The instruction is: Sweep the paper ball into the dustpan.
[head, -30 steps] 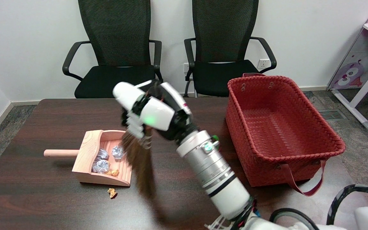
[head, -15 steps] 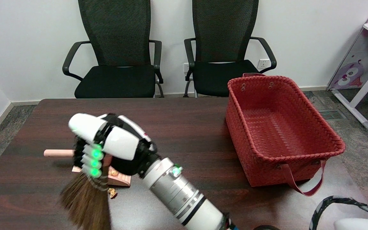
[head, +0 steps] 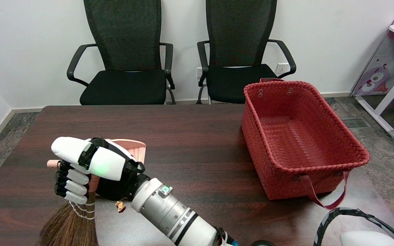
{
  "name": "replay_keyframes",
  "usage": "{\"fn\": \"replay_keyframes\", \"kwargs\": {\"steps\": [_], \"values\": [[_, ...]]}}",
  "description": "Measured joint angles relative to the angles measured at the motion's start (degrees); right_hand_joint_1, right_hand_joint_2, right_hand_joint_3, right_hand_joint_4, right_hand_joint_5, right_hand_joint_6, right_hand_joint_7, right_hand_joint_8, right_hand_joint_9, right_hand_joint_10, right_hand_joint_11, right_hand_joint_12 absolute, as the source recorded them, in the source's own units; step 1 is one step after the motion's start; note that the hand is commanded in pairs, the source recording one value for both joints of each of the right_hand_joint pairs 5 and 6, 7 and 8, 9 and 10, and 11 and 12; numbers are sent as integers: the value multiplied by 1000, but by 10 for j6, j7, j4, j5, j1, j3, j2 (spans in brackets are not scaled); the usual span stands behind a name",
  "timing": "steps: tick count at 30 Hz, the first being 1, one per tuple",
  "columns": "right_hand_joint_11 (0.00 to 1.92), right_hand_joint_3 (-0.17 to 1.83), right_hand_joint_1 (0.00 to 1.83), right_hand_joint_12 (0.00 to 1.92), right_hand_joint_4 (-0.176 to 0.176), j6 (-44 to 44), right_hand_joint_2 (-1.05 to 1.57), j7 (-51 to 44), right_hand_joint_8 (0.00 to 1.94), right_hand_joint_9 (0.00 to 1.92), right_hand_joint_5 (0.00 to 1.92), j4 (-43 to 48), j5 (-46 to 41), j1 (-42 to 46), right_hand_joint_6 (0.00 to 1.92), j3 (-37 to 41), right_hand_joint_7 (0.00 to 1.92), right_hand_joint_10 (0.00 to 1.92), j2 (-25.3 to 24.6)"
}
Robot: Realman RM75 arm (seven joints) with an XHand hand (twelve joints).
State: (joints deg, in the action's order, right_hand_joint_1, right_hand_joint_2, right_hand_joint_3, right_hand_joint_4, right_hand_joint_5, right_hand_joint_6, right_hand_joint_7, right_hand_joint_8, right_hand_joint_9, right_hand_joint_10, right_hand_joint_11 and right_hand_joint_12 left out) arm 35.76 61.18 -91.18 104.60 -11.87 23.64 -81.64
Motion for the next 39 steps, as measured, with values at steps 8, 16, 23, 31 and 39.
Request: {"fn": "replay_keyframes", "kwargs": {"steps": [8,16,23,31,39], "values": [[1920,1698,976,1920,4,-7,1571,26,1920,1920,1920,41,3,-15,1920,0,1920,1920,-12],[1920,1750,965,1920,7,-7,1571,39,1920,1920,1920,75,5,-25,1920,5,1920,1920,-18],[1920,1786,956,1920,8,1,1571,44,1920,1920,1920,104,7,-31,1920,8,1920,1920,-22],[1920,1816,949,1920,8,16,1571,47,1920,1920,1920,134,7,-37,1920,11,1920,1920,-24],[1920,1833,943,1920,11,30,1571,48,1920,1920,1920,153,7,-40,1920,13,1920,1920,-24]]}}
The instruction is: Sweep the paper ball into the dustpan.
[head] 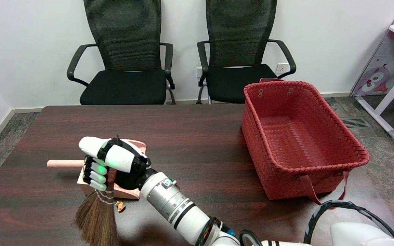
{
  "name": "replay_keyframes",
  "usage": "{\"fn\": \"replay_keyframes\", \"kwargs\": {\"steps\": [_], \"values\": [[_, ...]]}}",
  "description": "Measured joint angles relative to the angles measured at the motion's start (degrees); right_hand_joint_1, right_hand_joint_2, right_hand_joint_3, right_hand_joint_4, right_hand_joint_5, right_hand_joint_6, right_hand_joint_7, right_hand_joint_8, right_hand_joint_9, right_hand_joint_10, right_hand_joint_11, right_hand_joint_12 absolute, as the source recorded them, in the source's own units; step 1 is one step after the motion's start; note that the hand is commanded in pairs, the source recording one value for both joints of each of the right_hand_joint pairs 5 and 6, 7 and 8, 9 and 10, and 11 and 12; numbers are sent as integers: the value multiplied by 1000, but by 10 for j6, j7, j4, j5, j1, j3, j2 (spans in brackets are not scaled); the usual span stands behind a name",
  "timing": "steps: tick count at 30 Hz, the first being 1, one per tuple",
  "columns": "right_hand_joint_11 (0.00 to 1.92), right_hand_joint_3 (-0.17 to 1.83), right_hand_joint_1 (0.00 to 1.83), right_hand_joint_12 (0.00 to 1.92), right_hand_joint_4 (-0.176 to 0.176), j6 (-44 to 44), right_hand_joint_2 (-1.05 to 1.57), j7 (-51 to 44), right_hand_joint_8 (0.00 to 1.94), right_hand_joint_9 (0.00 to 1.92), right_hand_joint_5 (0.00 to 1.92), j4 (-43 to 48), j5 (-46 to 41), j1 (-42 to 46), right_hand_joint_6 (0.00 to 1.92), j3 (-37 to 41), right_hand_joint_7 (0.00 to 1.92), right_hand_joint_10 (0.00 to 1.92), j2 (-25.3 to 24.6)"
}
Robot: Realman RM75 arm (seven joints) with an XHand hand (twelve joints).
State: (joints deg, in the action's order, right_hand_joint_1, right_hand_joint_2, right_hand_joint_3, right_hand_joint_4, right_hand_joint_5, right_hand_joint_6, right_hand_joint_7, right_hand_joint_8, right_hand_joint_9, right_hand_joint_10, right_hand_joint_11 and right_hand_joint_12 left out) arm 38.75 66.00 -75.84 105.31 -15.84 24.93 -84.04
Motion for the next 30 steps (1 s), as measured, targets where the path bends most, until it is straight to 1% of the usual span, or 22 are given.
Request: {"fn": "replay_keyframes", "kwargs": {"steps": [5,6,7,20,21,22,30], "values": [[1920,1833,938,1920,14,13,1571,0,1920,1920,1920,13,0,0,1920,1,1920,1920,1],[1920,1833,918,1920,2,16,1571,0,1920,1920,1920,16,0,1,1920,1,1920,1920,1],[1920,1833,917,1920,1,18,1571,0,1920,1920,1920,19,0,1,1920,1,1920,1920,1],[1920,1833,917,1920,2,51,1571,0,1920,1920,1920,49,0,10,1920,3,1920,1920,6],[1920,1833,923,1920,6,54,1571,0,1920,1920,1920,50,0,11,1920,3,1920,1920,7],[1920,1833,943,1920,19,57,1571,0,1920,1920,1920,51,0,11,1920,3,1920,1920,7],[1920,1833,956,1920,16,80,1571,0,1920,1920,1920,45,0,21,1920,4,1920,1920,17]]}}
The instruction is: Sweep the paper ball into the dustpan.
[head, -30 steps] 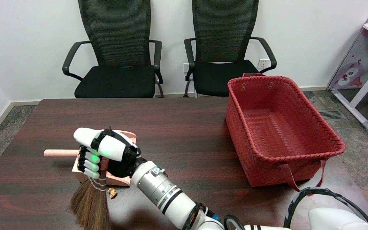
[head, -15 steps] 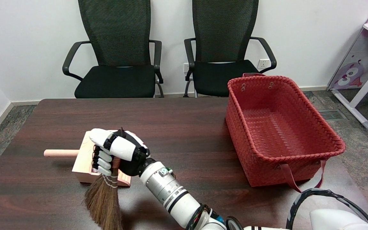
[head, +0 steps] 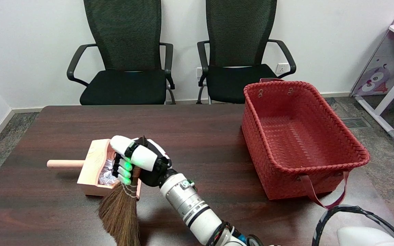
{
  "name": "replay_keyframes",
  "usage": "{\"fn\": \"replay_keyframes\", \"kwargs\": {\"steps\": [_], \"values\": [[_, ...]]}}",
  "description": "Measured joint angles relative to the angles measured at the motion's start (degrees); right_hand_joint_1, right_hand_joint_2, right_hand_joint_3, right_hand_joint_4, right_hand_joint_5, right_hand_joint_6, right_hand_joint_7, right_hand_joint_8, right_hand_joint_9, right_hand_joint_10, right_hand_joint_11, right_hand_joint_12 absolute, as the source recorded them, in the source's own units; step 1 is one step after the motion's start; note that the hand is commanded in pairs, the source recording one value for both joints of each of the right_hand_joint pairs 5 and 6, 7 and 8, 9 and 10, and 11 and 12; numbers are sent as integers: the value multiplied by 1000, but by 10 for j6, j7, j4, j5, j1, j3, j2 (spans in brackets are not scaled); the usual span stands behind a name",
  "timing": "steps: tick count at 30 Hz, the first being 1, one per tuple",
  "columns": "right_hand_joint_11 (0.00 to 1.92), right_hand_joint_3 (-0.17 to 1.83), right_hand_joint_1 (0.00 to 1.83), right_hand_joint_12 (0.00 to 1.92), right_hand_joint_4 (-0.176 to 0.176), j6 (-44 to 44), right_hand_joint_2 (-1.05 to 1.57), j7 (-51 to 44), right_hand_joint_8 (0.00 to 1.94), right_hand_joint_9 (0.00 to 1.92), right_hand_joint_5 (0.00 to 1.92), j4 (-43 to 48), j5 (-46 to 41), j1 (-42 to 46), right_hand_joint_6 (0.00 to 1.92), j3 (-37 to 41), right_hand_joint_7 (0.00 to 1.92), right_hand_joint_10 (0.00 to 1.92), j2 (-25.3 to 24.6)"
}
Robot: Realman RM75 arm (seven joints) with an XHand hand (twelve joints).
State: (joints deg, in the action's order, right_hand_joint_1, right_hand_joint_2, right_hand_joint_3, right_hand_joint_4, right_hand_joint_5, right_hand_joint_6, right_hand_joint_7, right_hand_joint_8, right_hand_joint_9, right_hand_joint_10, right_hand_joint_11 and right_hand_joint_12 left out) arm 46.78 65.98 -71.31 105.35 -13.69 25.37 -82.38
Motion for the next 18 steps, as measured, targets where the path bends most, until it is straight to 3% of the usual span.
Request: {"fn": "replay_keyframes", "kwargs": {"steps": [18], "values": [[1920,1833,954,1920,18,24,1571,-26,1920,1920,1920,-67,-4,42,1920,28,1920,1920,56]]}}
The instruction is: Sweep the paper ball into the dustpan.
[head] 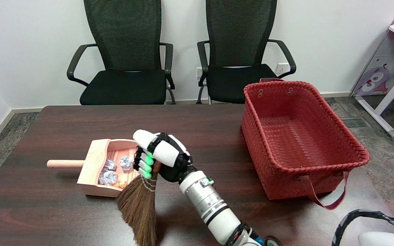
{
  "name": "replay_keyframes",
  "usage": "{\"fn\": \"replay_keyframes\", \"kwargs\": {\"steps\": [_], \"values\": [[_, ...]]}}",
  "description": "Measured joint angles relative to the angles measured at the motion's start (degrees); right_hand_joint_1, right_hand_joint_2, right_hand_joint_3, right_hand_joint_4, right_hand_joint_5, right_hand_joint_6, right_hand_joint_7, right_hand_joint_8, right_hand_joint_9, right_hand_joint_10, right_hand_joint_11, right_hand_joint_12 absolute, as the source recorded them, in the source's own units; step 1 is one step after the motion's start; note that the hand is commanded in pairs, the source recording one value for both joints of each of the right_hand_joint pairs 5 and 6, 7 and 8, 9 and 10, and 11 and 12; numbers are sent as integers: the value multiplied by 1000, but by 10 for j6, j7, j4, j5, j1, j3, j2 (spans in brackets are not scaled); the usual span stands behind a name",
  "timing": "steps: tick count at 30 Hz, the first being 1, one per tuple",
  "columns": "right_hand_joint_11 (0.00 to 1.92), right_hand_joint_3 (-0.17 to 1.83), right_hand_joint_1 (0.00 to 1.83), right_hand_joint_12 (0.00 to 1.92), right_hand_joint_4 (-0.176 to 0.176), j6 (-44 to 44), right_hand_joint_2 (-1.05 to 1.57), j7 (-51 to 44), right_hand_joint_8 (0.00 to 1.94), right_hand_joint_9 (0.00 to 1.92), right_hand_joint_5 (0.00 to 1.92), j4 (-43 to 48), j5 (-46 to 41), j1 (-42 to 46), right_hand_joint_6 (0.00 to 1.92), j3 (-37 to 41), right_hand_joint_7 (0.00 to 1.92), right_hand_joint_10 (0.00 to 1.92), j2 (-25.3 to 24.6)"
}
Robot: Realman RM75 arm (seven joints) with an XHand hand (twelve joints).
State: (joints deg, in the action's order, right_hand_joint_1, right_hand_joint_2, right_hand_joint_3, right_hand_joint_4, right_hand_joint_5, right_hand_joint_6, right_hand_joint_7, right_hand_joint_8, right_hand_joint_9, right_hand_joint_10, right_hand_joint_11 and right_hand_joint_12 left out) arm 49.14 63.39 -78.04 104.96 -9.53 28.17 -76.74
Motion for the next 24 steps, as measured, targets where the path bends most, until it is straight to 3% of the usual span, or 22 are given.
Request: {"fn": "replay_keyframes", "kwargs": {"steps": [24], "values": [[1920,1833,1007,1920,16,-13,1571,-10,1920,1920,1920,-30,-26,20,1920,38,1920,1920,64]]}}
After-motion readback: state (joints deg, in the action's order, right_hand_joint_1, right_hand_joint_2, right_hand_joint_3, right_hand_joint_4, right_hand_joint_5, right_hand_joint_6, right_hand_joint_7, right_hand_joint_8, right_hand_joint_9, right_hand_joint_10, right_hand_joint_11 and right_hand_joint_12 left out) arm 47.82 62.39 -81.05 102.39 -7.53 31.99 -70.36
